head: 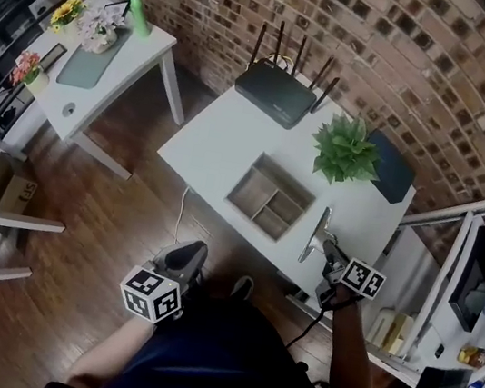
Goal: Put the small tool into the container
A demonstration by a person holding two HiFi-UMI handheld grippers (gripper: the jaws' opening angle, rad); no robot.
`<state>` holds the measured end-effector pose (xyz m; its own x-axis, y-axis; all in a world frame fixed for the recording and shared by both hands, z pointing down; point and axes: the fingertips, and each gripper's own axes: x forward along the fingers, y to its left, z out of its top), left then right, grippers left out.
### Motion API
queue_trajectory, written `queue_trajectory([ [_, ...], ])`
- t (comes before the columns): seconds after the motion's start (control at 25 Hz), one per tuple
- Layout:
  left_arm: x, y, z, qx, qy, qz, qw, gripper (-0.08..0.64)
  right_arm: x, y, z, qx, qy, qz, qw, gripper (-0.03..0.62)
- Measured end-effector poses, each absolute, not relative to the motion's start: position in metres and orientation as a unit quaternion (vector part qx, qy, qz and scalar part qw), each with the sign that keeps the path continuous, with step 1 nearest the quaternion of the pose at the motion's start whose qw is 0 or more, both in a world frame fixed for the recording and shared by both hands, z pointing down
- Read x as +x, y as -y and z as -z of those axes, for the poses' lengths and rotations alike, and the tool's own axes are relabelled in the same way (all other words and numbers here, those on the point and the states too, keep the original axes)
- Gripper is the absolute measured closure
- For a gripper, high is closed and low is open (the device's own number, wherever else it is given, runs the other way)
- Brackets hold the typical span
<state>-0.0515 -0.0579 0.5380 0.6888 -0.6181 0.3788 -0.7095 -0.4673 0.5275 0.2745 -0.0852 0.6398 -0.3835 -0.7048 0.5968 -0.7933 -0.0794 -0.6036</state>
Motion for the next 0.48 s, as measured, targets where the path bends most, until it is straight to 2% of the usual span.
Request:
queue_trajectory([
  [0.24, -0.055, 0.063, -0.534, 0.855, 0.391, -0.054, 0.337, 0.537, 0.252, 0.119, -0.550, 0.551, 0.746, -0.366, 0.075, 0.580],
  [0.48, -0.064, 0.062, -0.533, 0.849, 0.403, -0.048, 0.337, 0.538, 0.198, 0.155, -0.504, 0.481, 0.825, -0.241, 0.176, 0.581],
])
